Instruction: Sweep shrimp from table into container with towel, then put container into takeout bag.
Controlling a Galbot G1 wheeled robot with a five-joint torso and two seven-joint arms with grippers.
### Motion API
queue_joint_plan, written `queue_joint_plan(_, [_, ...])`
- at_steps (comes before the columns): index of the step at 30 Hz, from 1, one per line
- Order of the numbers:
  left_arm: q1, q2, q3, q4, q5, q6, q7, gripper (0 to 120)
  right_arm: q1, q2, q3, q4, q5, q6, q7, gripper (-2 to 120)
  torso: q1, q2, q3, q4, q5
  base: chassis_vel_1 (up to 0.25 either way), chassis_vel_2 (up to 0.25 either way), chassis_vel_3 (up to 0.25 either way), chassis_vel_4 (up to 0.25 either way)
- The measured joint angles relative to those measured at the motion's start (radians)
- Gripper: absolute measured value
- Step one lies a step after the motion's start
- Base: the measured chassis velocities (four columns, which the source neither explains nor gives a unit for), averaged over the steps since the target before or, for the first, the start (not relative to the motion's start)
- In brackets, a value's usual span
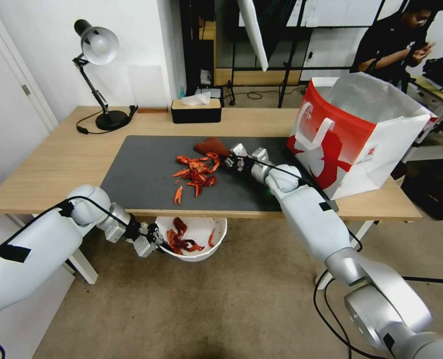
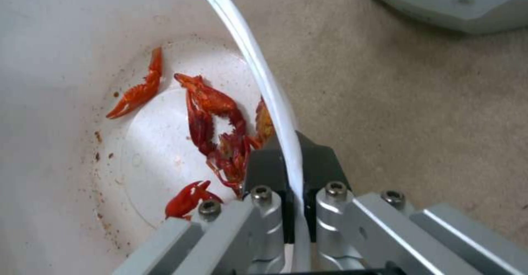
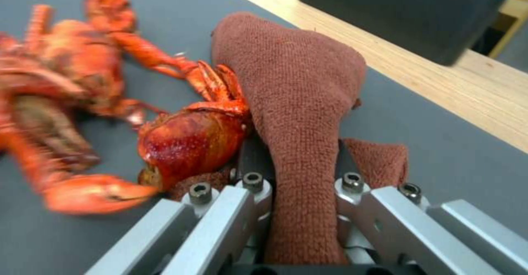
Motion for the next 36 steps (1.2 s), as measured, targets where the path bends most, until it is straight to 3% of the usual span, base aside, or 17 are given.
queue_joint_plan(17, [-0.004, 0.004, 0.0, 0.003, -0.004, 0.002, 0.0, 0, -0.058, -0.051, -0.044, 0.105, 0.024, 0.025, -0.076, 6, 0.0, 0.0, 0.0, 0.0005, 0.0001, 0.0, 0.0, 0.0, 0.0])
queue_joint_plan(36, [-0.007, 0.004, -0.002, 0.007, -0.005, 0.004, 0.0, 0, -0.12, -0.108, -0.052, 0.216, 0.054, 0.002, -0.079, 6, 0.0, 0.0, 0.0, 0.0, 0.0001, 0.0, 0.0, 0.0, 0.0])
